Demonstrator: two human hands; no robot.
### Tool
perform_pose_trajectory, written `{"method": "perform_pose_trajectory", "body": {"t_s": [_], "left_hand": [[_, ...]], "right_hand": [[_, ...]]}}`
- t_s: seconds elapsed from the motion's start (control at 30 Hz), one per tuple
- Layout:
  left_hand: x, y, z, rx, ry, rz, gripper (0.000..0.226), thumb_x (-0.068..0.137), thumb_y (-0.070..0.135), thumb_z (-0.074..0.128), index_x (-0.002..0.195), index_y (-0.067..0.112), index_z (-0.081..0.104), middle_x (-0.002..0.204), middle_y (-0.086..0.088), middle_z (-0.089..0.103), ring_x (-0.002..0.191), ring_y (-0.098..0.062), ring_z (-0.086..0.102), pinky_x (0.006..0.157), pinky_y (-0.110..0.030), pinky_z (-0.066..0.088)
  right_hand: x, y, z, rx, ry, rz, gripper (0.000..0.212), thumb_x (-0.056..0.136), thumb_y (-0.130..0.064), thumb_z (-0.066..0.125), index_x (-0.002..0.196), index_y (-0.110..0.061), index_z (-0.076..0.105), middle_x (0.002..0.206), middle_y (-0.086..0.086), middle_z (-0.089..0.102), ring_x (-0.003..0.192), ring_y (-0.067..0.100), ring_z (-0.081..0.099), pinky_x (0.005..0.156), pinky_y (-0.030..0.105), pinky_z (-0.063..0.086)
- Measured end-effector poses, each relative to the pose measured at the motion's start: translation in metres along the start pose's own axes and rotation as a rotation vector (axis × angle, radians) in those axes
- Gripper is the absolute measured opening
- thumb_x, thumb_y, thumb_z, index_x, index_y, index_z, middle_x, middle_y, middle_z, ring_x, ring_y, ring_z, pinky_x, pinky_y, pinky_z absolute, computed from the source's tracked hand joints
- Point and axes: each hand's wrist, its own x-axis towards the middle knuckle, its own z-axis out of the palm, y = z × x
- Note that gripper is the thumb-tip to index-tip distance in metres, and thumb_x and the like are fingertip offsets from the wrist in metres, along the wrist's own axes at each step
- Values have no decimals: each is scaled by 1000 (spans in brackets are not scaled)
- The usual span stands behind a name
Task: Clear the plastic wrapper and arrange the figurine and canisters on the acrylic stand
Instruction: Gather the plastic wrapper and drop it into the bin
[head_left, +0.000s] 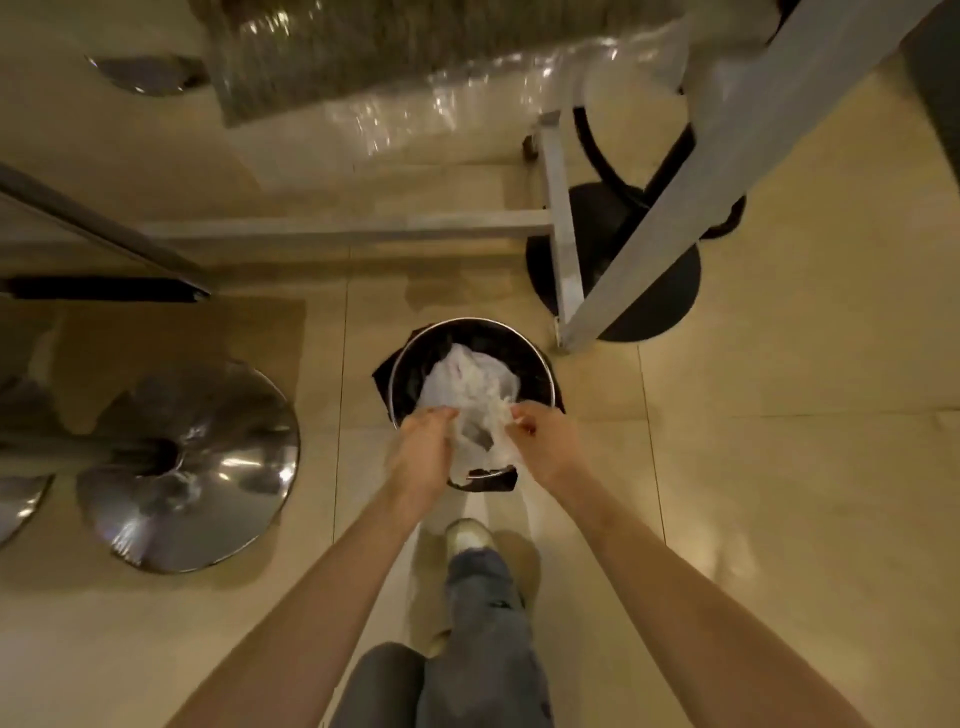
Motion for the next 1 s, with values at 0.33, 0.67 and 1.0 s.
{"method": "perform_pose_trajectory", "body": {"t_s": [0.33,0.67,1.0], "left_hand": [[45,-30,48,-4,-76,-141,42,92,13,39,134,5,37,132,-20,49,123,-32,44,96,-40,42],[-21,35,-60,-50,-53,-73,53,89,20,49,138,9,33,137,-16,46,123,-30,46,97,-40,45],[-148,134,-269,-18,76,67,33,83,25,56,114,15,55,111,-11,65,99,-28,61,83,-43,53]], "right_hand": [[53,24,45,-103,-75,-42,29,92,-13,40,116,-5,54,112,21,62,100,35,57,84,41,49],[-26,-61,-45,-201,-88,-183,31,90,-17,47,120,-10,49,114,18,64,103,32,59,87,42,49],[-176,-211,-192,-341,-134,-372,24,84,-19,56,106,-10,59,107,11,64,99,26,59,78,29,46]]}}
